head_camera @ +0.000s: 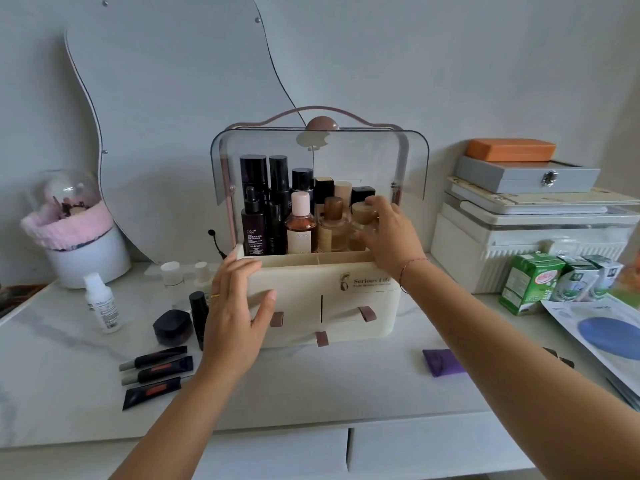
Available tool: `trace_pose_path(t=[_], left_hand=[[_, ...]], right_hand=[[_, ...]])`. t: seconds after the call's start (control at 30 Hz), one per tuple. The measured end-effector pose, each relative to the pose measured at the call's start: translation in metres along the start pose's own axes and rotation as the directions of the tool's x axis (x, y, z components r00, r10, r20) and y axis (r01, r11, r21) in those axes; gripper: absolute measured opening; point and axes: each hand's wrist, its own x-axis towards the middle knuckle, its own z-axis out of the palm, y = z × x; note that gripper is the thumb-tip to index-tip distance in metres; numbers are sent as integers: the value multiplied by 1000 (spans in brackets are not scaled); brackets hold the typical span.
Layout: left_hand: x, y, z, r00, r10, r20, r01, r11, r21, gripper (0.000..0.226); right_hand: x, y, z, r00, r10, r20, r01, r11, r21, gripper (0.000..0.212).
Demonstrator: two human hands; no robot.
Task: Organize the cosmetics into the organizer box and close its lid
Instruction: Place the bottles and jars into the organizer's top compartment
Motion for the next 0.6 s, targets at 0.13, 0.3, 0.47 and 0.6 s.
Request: trace_pose_path(t=[0.13,0.3,0.47,0.6], left_hand=[[0,3,0,1000,-3,-3,3,1000,1,46],[-1,5,-2,1000,-7,2,7,1000,-8,44],[-2,6,-7,999,-19,50,19,1000,4,45],[-5,5,-27,999,-33,29,35,998,-53,51]], right_hand=[[-4,-1,4,998,-45,-40,41,995,-86,50],[-21,-4,12,973,-182,-139,161,975,-152,46],[-36,-9,16,976,-154,-155,137,984,-115,56],[-73,-23,30,933,-256,-255,264,965,-4,34]])
